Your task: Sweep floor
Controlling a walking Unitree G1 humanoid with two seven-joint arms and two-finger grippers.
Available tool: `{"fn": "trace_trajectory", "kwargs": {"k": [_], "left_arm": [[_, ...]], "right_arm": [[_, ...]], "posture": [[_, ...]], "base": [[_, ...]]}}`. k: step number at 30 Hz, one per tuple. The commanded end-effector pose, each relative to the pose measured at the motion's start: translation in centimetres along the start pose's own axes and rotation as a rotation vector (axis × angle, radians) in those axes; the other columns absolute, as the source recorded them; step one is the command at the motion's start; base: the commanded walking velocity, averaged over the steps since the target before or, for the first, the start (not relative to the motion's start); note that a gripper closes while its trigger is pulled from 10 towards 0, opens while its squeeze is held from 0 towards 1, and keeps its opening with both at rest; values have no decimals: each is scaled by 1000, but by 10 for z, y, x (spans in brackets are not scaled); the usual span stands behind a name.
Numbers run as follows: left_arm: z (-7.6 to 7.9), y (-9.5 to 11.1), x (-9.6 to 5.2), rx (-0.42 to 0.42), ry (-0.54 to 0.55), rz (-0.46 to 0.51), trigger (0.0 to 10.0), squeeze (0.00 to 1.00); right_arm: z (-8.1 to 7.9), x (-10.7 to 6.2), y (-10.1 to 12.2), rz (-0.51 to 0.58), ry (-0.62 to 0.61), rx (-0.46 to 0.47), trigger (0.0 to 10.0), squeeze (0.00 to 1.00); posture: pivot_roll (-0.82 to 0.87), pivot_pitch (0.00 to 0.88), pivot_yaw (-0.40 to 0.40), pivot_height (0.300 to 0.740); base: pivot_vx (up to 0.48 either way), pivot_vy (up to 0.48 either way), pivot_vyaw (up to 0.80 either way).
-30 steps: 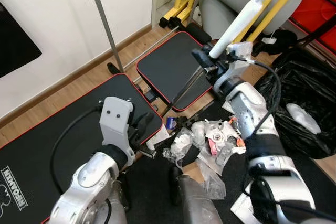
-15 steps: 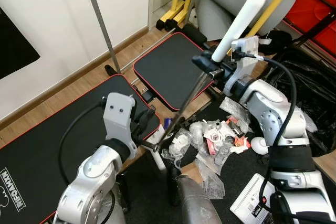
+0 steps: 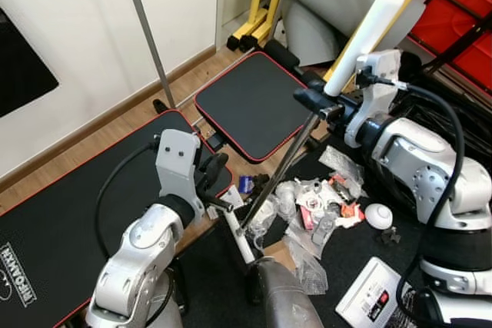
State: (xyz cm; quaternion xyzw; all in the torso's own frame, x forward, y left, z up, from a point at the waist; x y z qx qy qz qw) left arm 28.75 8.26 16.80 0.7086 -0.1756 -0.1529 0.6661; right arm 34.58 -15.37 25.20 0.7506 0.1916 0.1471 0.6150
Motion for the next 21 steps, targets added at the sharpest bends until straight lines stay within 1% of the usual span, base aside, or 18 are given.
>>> {"fn": "trace_trajectory", "kwargs": {"k": [1,4,7,12,15,21], "left_arm": [[2,-6,0,-3,-8,-20,10000,0],[2,-7,3,-19,-23,-22,10000,0],[1,-7,6,-26,-32,-21,10000,0],[1,-7,7,-28,-34,-19,10000,0],[0,-8,11,-30,-36,-16,10000,0],[-1,-8,15,-30,-38,-12,10000,0]], "right_arm": [[12,-8,-3,-24,-78,3,10000,0],[16,-12,-5,-33,-114,9,10000,0],[12,-16,-11,-55,-120,28,10000,0],[9,-15,-12,-54,-116,32,10000,0],[1,-13,-9,-27,-111,25,10000,0],[-5,-10,-6,6,-118,18,10000,0]], "posture": [[-130,243,-150,740],[-136,232,-152,740],[-140,225,-153,740],[-140,222,-153,740],[-145,213,-153,740],[-145,199,-156,740]], "base": [[0,0,-800],[0,0,-800],[0,0,-800],[0,0,-800],[0,0,-800],[0,0,-800]]}}
Point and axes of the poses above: a point about 5 cm out from each wrist's last joint towards the gripper, its own x axis pointing out of the wrist towards the gripper, its own y axis along the axis of the wrist's last joint, z = x × y, the point moved 4 cm from there along x, pointing out of the wrist towards the gripper, and after that the axes turned 8 degrees about x, right-handed, at the moved point
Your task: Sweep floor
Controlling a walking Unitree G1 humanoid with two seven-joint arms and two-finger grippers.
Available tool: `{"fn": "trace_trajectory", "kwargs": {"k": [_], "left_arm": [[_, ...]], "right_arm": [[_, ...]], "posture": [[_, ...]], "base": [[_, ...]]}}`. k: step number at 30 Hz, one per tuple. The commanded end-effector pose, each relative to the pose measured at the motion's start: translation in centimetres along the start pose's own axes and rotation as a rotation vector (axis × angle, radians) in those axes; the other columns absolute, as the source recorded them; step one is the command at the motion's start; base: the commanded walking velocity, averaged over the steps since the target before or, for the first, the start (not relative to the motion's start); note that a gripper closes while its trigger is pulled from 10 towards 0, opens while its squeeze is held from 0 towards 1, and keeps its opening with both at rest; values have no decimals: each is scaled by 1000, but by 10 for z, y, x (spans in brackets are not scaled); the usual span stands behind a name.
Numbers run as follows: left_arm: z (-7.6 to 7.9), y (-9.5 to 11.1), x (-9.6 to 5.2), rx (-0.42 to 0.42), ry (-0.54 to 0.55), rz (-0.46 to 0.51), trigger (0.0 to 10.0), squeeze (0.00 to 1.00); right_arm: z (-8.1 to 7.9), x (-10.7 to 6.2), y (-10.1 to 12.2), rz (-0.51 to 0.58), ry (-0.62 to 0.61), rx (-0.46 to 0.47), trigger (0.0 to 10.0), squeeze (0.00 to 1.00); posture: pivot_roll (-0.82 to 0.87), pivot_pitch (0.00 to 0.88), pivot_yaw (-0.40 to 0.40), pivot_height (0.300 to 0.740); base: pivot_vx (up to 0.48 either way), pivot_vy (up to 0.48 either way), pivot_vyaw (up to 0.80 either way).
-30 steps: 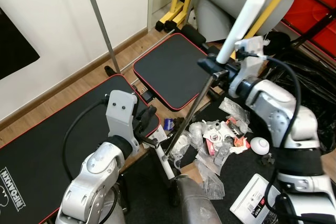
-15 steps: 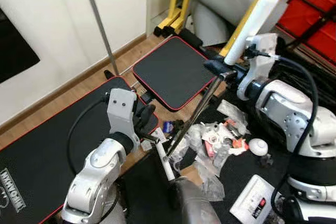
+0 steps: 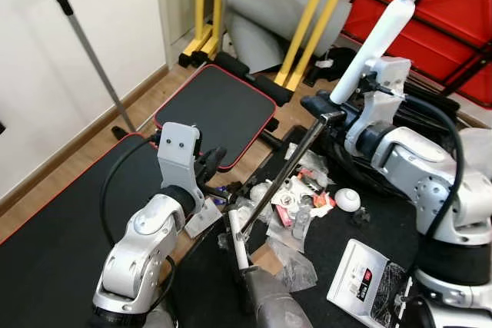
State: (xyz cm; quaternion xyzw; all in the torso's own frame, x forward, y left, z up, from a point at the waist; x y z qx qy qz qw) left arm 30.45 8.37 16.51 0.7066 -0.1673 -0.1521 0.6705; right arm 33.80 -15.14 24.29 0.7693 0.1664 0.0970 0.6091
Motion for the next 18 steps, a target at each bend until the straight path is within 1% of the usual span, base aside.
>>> {"fn": "trace_trajectory", "kwargs": {"k": [1,3,4,5,6,7,8,9,10,11,14,15,18], "left_arm": [[7,-4,0,-18,-51,-4,10000,0],[6,-4,3,-16,-51,-1,10000,0],[6,-4,3,-16,-51,-1,10000,0],[5,-4,5,-17,-48,2,10000,0],[5,-4,5,-17,-48,2,10000,0],[4,-3,7,-18,-43,6,10000,0],[4,-3,7,-18,-43,6,10000,0],[3,-3,10,-18,-38,11,10000,0],[3,-3,10,-18,-38,11,10000,0],[2,-3,12,-18,-34,16,10000,0],[2,-3,12,-18,-34,16,10000,0],[1,-3,14,-18,-31,20,10000,0],[0,-3,18,-20,-26,26,10000,0]], "right_arm": [[-1,-4,4,22,-8,-24,10000,0],[-6,-2,1,31,2,-38,10000,0],[-6,-2,1,31,2,-38,10000,0],[-12,0,-1,41,19,-74,10000,0],[-12,0,-1,41,19,-74,10000,0],[-20,2,-4,48,40,-116,10000,0],[-20,2,-4,48,40,-116,10000,0],[-28,4,-8,57,64,-138,10000,0],[-28,4,-8,57,64,-138,10000,0],[-34,5,-11,64,84,-148,10000,0],[-34,5,-11,64,84,-148,10000,0],[-37,5,-12,70,92,-146,10000,0],[-36,6,-12,88,88,-142,10000,0]], "posture": [[-145,199,-156,740],[-143,191,-157,740],[-143,191,-157,740],[-142,173,-159,740],[-142,173,-159,740],[-141,161,-161,740],[-141,161,-161,740],[-141,149,-165,740],[-141,149,-165,740],[-141,138,-166,740],[-141,138,-166,740],[-143,128,-168,740],[-145,114,-169,740]], "base": [[0,0,-800],[0,0,-800],[0,0,-800],[0,0,-800],[0,0,-800],[0,0,-800],[0,0,-800],[0,0,-800],[0,0,-800],[0,0,-800],[0,0,-800],[0,0,-800],[0,0,-800]]}}
Point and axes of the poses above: a point about 5 cm out from each wrist's last joint towards the gripper, its own x axis pointing out of the wrist towards the gripper, its own y axis along the axis of the wrist's last joint, z = x × y, the point moved 4 cm from there along x, pointing out of the wrist towards the gripper, and after that the axes turned 8 degrees about x, right-handed, at the moved point
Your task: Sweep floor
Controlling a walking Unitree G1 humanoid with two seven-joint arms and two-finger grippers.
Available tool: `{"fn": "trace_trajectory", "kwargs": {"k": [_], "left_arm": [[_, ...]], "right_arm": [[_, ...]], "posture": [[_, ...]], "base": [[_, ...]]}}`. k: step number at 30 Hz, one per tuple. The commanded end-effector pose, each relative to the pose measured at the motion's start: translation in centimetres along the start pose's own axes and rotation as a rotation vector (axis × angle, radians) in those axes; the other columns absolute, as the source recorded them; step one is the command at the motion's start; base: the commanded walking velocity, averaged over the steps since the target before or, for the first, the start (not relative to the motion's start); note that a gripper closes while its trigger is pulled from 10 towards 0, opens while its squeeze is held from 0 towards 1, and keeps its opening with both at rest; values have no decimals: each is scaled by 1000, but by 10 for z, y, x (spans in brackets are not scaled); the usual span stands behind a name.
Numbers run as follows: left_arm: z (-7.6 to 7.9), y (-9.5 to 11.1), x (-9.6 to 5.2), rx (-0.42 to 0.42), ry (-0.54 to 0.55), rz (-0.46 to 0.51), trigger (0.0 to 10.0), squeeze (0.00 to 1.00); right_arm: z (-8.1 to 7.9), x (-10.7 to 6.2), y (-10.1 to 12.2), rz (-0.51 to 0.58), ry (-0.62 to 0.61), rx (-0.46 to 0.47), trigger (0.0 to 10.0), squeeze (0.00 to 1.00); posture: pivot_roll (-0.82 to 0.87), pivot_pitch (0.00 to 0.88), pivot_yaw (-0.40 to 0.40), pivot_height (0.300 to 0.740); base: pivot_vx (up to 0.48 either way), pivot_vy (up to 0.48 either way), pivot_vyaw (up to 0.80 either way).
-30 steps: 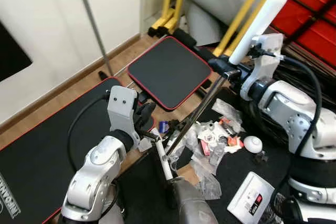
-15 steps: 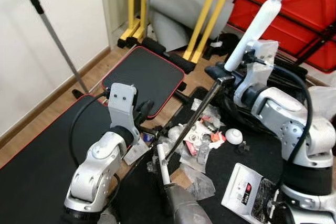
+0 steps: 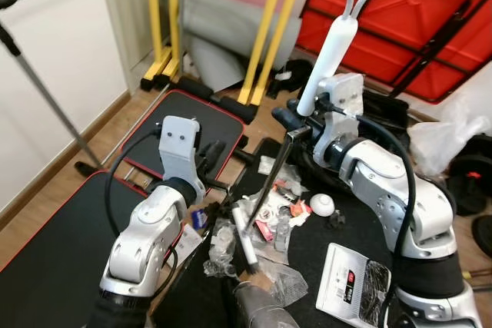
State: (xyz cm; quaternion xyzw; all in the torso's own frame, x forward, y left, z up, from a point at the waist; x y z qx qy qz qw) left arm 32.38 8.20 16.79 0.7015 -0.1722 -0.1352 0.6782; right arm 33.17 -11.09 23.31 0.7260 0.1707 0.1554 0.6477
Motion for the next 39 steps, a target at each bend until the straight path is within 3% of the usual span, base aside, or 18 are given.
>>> {"fn": "trace_trajectory", "kwargs": {"k": [1,4,15,16,17,18,22,23,28,39], "left_arm": [[6,-5,1,-10,-43,-6,10000,0],[6,-5,1,-10,-43,-6,10000,0],[1,-5,7,-8,-30,7,10000,0],[1,-5,7,-8,-30,7,10000,0],[1,-5,7,-8,-30,7,10000,0],[0,-6,7,-8,-31,8,10000,0],[0,-6,7,-8,-31,8,10000,0],[0,-6,8,-7,-31,10,10000,0],[0,-6,8,-7,-32,13,10000,0],[0,-6,9,-8,-32,19,10000,0]], "right_arm": [[2,-3,8,54,-11,-13,10000,0],[2,-3,8,54,-11,-13,10000,0],[-3,0,2,95,9,-11,10000,0],[-3,0,3,99,11,-8,5137,0],[-3,0,3,99,11,-8,5137,0],[-3,-1,3,103,13,-8,0,0],[-3,-1,3,105,19,-3,0,0],[-2,0,2,104,11,-4,10000,0],[-1,1,0,103,1,-8,10000,0],[-5,2,-1,110,21,3,10000,0]], "posture": [[-145,112,-169,740],[-145,112,-169,740],[-141,107,-163,740],[-142,108,-160,740],[-142,108,-160,740],[-142,108,-160,740],[-141,110,-159,740],[-141,110,-160,740],[-142,109,-161,740],[-142,105,-162,740]], "base": [[0,0,-800],[0,0,-800],[0,0,0],[0,0,0],[0,0,0],[0,0,-400],[0,0,-428],[0,0,0],[0,0,0],[0,0,-800]]}}
Point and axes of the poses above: a point about 5 cm out from each wrist's last joint towards the gripper, its own x axis pointing out of the wrist towards the gripper, its own y axis along the axis of the wrist's last joint, z = x × y, the point moved 4 cm from there along x, pointing out of the wrist towards the gripper, and after that the axes turned 8 degrees about x, right-handed, at the moved point
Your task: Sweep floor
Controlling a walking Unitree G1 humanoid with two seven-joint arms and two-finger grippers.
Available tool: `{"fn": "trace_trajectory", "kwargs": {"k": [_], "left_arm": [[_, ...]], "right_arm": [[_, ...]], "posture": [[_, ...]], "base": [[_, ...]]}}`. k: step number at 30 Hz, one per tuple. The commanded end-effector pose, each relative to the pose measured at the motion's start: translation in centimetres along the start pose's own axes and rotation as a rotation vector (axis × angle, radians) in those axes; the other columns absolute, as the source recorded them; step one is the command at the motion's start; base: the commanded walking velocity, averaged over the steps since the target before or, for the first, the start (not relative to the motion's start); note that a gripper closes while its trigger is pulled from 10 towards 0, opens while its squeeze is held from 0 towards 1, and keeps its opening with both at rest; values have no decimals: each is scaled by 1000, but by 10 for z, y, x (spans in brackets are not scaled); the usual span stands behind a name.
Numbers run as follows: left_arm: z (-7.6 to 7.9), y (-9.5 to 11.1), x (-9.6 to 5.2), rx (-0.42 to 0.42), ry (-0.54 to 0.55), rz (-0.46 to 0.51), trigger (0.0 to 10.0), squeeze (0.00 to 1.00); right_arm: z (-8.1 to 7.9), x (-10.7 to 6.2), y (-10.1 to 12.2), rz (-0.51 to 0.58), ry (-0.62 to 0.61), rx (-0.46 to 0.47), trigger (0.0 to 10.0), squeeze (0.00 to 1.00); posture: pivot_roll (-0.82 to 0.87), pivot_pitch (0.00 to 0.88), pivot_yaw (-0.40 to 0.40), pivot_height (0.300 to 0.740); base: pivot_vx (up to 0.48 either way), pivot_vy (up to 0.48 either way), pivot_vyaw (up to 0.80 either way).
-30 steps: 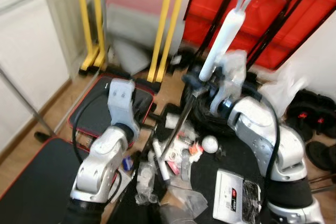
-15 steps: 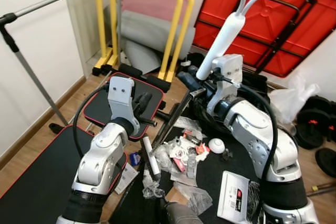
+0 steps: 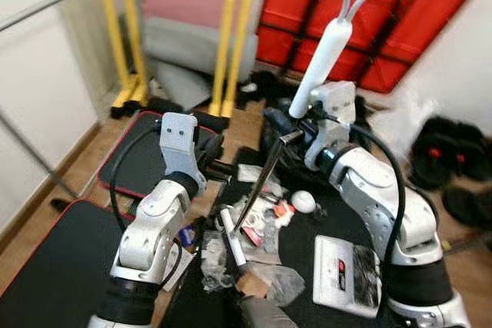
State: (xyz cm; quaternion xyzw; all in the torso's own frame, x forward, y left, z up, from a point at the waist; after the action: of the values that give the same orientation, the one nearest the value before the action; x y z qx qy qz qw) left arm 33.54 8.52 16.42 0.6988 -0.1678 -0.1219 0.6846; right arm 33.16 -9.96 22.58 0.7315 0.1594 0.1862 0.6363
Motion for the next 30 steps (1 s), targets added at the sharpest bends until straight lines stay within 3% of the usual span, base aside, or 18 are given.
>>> {"fn": "trace_trajectory", "kwargs": {"k": [1,10,30], "left_arm": [[8,-1,0,0,-60,6,10000,0],[6,1,0,2,-57,25,10000,0],[5,3,-1,22,-59,42,10000,0]], "right_arm": [[3,-2,8,52,-4,-4,10000,0],[-10,-2,11,83,70,23,10000,0],[-15,-3,11,97,102,42,10000,0]], "posture": [[-143,105,-163,740],[-144,105,-161,740],[-143,102,-160,740]], "base": [[0,0,-800],[0,0,-800],[0,0,-761]]}}
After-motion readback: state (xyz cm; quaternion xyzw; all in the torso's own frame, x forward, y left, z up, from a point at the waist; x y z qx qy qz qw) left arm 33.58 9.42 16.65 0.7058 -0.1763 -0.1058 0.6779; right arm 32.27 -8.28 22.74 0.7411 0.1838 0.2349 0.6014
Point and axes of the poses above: a point about 5 cm out from each wrist's last joint towards the gripper, its own x axis pointing out of the wrist towards the gripper, its own y axis along the axis of the wrist's last joint, z = x × y, the point moved 4 cm from there along x, pointing out of the wrist towards the gripper, and after that the axes turned 8 degrees about x, right-handed, at the moved point
